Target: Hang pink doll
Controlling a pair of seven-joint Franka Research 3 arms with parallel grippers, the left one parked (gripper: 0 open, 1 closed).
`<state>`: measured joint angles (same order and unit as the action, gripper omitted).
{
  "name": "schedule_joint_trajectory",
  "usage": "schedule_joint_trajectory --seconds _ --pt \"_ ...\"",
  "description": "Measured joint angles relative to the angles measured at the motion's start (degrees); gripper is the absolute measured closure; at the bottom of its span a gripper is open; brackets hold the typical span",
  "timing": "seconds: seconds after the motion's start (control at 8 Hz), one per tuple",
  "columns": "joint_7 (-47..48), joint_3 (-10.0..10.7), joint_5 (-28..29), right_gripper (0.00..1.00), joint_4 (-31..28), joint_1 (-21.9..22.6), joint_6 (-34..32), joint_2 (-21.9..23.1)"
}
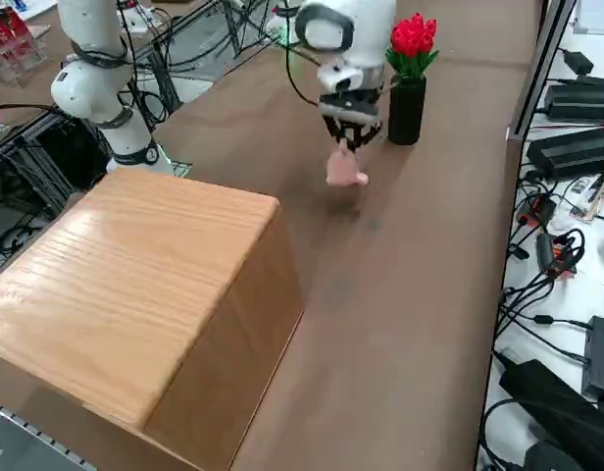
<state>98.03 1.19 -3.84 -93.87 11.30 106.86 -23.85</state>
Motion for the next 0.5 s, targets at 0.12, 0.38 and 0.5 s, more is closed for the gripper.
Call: schedule_joint_trajectory --seconds 0.12,0.38,0.5 --pt "0.04 1.19 -2.92 0.96 4.02 -0.04 -6.68 0.81" --pt "-1.64 6.05 -5.68 0.96 7.67 -0.63 -12.99 2.77" --pt "-5.71 8.16 -5.24 0.96 7.92 -2.30 -13.57 4.57"
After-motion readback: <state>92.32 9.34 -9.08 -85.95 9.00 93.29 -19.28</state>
